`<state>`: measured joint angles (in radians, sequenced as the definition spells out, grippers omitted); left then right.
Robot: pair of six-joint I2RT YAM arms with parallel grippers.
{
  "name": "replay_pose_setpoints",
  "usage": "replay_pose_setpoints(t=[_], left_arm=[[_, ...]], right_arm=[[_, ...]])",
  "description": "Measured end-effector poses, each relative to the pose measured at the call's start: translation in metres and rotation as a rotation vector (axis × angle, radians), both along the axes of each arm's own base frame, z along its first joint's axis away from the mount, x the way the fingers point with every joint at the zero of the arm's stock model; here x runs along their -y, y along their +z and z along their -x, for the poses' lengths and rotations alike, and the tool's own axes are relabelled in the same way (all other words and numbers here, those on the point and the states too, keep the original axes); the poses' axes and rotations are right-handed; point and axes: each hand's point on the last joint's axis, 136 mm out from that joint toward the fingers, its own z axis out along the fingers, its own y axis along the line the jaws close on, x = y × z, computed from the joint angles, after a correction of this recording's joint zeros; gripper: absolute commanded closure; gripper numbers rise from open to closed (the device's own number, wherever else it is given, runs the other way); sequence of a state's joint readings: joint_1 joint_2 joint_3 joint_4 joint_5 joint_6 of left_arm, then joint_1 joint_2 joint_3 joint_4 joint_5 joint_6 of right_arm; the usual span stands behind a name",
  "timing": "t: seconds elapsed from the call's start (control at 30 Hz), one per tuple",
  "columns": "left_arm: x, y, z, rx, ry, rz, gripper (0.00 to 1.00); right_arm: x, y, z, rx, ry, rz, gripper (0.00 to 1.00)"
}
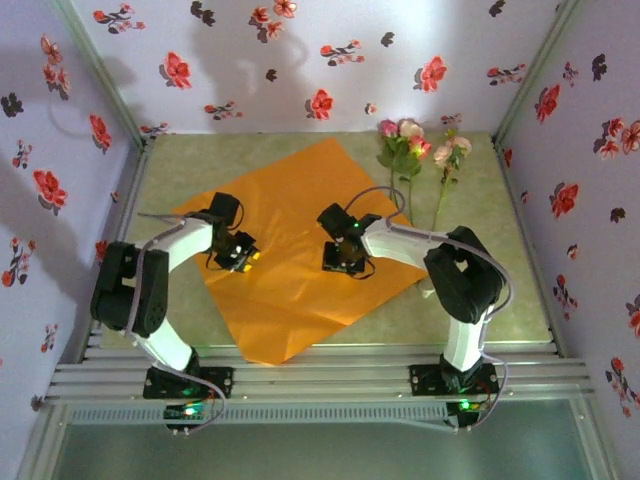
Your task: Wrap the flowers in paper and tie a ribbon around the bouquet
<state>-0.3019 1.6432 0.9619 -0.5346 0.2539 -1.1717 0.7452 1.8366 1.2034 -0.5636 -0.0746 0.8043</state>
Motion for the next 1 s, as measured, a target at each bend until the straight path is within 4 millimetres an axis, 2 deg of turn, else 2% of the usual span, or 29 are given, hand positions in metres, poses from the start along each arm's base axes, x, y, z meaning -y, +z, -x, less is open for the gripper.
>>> replay_pose_setpoints(t=[0.1,0.17,0.23,0.3,0.37,0.47,0.53,0.6,0.8,1.0], left_arm=[[0.013,0.019,-0.011,0.047,-0.027,0.015,0.74],[0.019,0.031,-0.027,0.086,-0.041,0.024,0.74],[0.021,0.037,-0.047,0.122,-0.058,0.016,0.76],[0.018,0.033,-0.062,0.134,-0.066,-0.002,0.78],[0.009,0.018,-0.063,0.105,-0.068,-0.025,0.78],[-0.002,-0.008,-0.049,0.037,-0.071,-0.054,0.78],[-0.007,-0.022,-0.032,-0.008,-0.071,-0.058,0.78],[-0.006,-0.018,-0.030,0.031,-0.065,-0.036,0.78],[0.004,-0.022,0.013,0.033,-0.065,0.002,0.78],[0.012,-0.021,0.048,0.012,-0.052,0.047,0.78]], right_arm=[[0.005,0.020,-0.024,0.045,-0.016,-0.005,0.62],[0.004,0.032,-0.042,0.073,-0.028,-0.020,0.63],[0.002,0.036,-0.057,0.087,-0.037,-0.027,0.64],[0.000,0.027,-0.065,0.077,-0.044,-0.019,0.64],[0.001,0.008,-0.064,0.040,-0.048,0.009,0.64],[0.006,-0.020,-0.058,-0.020,-0.055,0.065,0.64],[0.001,-0.014,-0.064,-0.014,-0.057,0.053,0.64],[-0.004,-0.015,-0.074,-0.005,-0.060,0.046,0.64],[-0.006,-0.019,-0.089,-0.038,-0.067,0.059,0.64],[-0.007,-0.019,-0.089,-0.060,-0.052,0.052,0.64]])
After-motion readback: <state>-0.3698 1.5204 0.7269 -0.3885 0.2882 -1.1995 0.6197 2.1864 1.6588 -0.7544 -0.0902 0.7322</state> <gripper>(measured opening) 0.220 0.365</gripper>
